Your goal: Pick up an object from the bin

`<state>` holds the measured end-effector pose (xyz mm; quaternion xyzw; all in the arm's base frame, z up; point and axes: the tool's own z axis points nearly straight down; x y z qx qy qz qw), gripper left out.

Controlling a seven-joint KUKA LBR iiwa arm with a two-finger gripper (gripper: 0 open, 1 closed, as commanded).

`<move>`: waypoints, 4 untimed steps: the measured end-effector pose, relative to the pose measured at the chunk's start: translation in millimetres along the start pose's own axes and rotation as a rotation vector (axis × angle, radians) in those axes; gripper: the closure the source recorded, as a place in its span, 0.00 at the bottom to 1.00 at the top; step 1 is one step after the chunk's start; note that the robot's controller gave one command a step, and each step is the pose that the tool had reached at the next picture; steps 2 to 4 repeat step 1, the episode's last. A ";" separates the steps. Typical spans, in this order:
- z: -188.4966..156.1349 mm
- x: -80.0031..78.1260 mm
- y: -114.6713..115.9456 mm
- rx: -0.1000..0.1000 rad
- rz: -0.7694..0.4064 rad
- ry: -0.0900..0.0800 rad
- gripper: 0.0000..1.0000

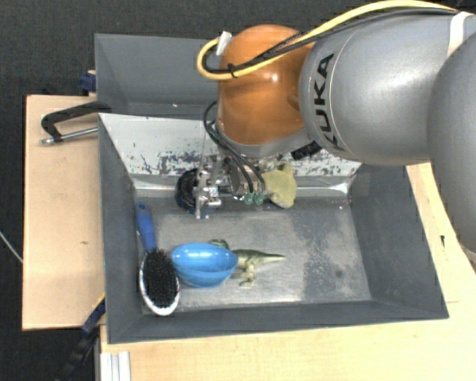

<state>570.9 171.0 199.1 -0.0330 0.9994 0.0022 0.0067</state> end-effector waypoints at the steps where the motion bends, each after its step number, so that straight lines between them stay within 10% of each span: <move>1: -60.3 21.5 -1.9 0.001 -0.188 0.004 1.00; 4: -60.3 21.5 -1.9 0.001 -0.188 0.004 1.00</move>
Offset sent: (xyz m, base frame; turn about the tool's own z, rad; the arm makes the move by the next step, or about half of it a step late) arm -0.0237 -0.0051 0.0572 -0.1865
